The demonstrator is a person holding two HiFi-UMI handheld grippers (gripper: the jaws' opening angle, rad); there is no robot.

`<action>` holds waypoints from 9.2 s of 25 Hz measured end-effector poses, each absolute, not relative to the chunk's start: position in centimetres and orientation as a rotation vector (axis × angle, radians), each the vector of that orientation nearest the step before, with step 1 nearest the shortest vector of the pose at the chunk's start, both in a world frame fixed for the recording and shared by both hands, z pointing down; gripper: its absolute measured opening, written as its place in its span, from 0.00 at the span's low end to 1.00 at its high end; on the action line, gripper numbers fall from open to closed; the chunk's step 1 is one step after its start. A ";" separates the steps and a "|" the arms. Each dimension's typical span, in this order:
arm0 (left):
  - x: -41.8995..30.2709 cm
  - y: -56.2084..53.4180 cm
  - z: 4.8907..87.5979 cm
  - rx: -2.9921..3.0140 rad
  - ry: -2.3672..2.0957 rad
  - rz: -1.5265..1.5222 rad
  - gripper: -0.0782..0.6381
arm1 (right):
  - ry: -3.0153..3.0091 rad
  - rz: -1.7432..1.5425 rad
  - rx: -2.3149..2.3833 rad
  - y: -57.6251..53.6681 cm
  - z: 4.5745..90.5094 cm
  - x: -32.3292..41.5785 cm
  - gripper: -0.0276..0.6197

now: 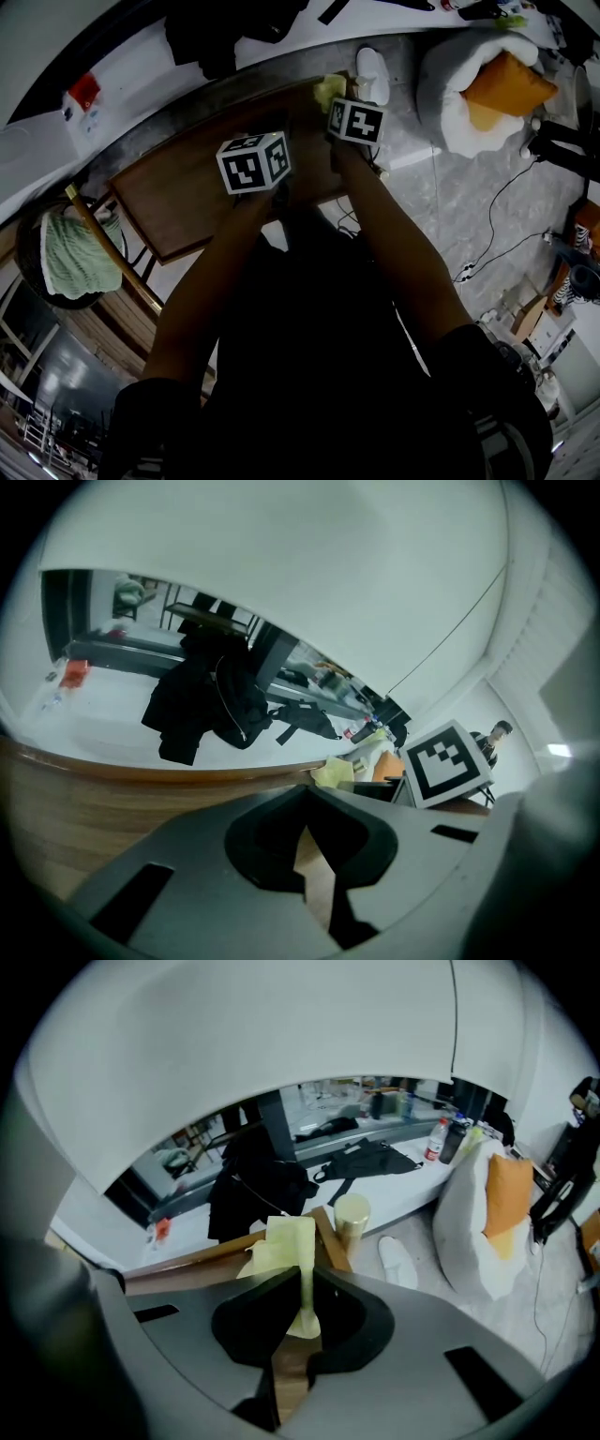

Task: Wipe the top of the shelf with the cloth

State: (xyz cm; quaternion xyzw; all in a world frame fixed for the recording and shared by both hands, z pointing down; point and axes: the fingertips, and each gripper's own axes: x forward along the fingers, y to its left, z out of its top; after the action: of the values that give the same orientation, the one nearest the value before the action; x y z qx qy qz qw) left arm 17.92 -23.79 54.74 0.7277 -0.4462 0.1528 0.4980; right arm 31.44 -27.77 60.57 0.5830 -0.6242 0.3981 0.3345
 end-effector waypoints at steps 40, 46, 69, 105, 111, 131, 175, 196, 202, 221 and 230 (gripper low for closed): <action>-21.6 -5.2 50.3 1.494 -1.467 0.246 0.12 | -2.236 0.943 0.607 -9.7 61.7 -22.3 0.11; -20.8 -4.9 50.5 1.497 -1.455 0.266 0.12 | -2.226 0.874 0.591 -9.6 62.1 -22.0 0.11; -8.8 -9.2 53.9 1.524 -1.347 0.258 0.12 | -2.139 0.821 0.723 -13.5 62.5 -5.3 0.11; 15.2 -14.3 54.4 1.712 -1.097 0.238 0.12 | -1.852 0.825 1.264 -21.9 61.1 28.6 0.11; 15.0 -13.9 54.2 1.713 -1.088 0.216 0.12 | -1.749 0.872 1.374 -22.3 60.9 31.4 0.11; -4.6 -6.4 49.9 1.588 -1.267 0.144 0.12 | -2.240 1.054 1.020 -15.4 53.1 5.1 0.11; -7.3 -3.3 53.1 1.486 -1.211 0.257 0.12 | -2.061 0.886 0.629 -7.3 63.4 -4.4 0.11; 9.6 -8.0 55.3 1.578 -1.018 0.308 0.12 | -1.958 0.898 0.955 -13.5 62.7 16.9 0.11; 13.5 -9.6 55.2 1.604 -0.977 0.299 0.12 | -1.886 0.897 1.067 -15.5 62.3 22.5 0.11; 13.4 -10.9 54.4 1.605 -0.987 0.162 0.12 | -1.488 0.701 1.325 -17.7 60.7 35.3 0.11; 2.3 -7.9 53.4 1.523 -1.116 0.113 0.12 | -1.873 0.816 1.193 -17.1 57.0 19.4 0.11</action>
State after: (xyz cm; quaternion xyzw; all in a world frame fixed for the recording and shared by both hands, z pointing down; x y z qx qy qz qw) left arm 2.33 -7.93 53.43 0.6528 -0.4786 0.0483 0.5852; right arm 19.43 -17.06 57.05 0.4668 -0.7329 0.3192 0.3783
